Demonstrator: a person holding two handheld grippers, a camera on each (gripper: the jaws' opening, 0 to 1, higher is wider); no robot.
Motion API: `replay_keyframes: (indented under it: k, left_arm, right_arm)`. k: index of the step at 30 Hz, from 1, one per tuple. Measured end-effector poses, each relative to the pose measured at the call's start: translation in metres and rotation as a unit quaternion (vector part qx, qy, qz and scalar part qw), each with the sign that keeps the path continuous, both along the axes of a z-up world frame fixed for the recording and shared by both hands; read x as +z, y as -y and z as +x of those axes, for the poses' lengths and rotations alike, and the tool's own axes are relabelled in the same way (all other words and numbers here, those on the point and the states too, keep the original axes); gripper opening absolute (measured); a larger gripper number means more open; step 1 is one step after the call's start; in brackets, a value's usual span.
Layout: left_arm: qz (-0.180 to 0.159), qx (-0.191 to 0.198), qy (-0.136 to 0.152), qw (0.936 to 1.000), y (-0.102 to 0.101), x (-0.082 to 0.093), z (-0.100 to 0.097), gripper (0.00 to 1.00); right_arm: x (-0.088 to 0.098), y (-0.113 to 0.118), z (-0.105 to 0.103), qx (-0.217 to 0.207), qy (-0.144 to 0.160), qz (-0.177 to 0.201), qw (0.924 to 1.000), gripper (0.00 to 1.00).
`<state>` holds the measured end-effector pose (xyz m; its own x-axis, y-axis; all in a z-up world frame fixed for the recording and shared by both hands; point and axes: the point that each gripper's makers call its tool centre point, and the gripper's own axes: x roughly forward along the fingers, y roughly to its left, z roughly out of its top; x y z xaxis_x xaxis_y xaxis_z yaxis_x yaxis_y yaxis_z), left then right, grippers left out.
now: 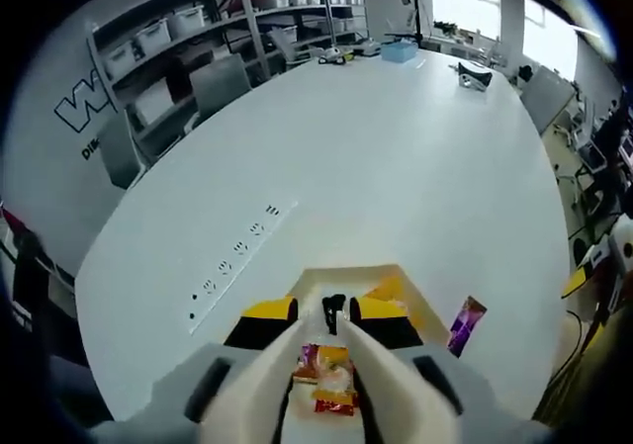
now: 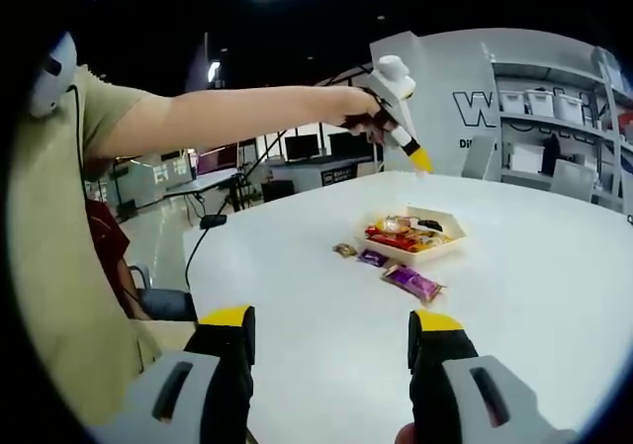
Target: Place the target food into the container with the food tongs after gripping and lifting it, then release it inside without dropping or visibly crushing the food.
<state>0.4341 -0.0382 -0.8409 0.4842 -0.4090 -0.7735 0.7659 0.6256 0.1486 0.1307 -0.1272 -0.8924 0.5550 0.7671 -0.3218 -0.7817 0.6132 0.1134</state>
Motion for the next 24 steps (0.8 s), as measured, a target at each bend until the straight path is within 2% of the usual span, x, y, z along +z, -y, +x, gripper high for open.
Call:
replay_keyframes:
  k: [16, 24]
  left_arm:
    - [-0.002, -0.003, 0.0, 1.0, -0.005, 0.009, -0.006, 0.19]
    - [0.004, -0.024, 0.01, 0.9997, 0.0, 0.015, -0.015, 0.19]
  right_arm:
    - [0.0, -0.005, -0.001, 0.004, 0.001, 0.0, 1.0, 0.61]
    - [-0.001, -0.005, -0.002, 0.005, 0.0, -0.001, 1.0, 0.61]
